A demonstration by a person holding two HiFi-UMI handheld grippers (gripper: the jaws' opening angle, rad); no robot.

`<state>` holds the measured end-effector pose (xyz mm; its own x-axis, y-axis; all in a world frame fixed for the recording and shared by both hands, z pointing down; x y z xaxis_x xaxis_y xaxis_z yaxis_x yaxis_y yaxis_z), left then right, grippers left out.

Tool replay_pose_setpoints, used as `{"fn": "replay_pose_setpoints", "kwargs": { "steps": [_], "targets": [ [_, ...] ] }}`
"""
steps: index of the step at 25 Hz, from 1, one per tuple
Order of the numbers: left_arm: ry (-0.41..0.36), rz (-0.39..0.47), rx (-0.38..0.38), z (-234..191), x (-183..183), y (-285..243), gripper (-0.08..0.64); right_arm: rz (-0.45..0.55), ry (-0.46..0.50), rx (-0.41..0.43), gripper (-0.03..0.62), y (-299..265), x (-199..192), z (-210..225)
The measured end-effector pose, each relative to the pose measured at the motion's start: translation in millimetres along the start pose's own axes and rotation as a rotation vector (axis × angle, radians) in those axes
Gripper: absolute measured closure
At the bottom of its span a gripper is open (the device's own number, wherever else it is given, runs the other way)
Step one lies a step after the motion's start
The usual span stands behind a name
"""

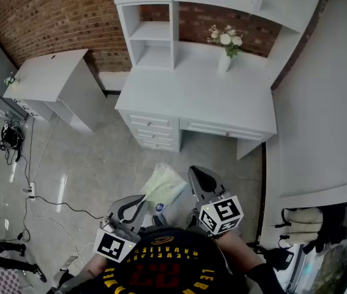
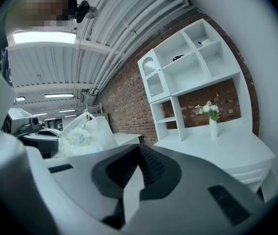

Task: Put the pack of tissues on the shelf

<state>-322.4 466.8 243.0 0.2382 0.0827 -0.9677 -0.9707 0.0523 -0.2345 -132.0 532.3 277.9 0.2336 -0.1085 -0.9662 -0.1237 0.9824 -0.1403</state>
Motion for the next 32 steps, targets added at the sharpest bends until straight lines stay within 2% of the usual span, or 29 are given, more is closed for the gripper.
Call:
{"fn": "replay_pose_setpoints", "kwargs": {
  "steps": [6, 10, 13, 22, 27, 32],
  "targets": [
    [0.003, 0.0, -0.041, 53.1, 9.4, -38.9, 0.554, 0.003, -0.026, -0.028, 0.586, 44.7, -3.9, 48.9],
    [-0.007, -0.007, -0.025, 77.3, 15.1, -51.4, 0.554, 0.019, -0.036, -0.016, 0.586, 65.5, -4.5, 66.7],
    [-0.019, -0.006, -0.005, 88.9, 19.8, -60.1, 0.554, 0.033, -0.082, -0.003, 0.586, 74.1, -3.4, 81.8],
    [0.007, -0.009, 0.085, 105.0, 22.8, -77.8, 0.554, 0.014, -0.075, 0.034, 0.584, 90.3, 0.8, 103.3],
    [0.01, -0.037, 0.087, 108.1, 18.9, -82.9, 0.554, -0.003, -0.098, 0.035, 0.584, 91.4, -5.0, 111.3],
    [0.014, -0.049, 0.085, 94.0, 17.8, -96.8, 0.554, -0.008, -0.114, 0.03, 0.584, 78.9, -7.6, 120.2]
  ]
}}
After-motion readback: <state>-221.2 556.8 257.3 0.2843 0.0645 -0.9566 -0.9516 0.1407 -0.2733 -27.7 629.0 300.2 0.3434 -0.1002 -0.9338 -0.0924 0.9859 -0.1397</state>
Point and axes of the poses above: the fingertips, and each gripper's own axes: y backward along the fingers, z to its right, x out of its top, the point moved 5 cm from there along y, backward along the fingers, and after that the axes turned 1 degree about z, right-handed, at the moved point
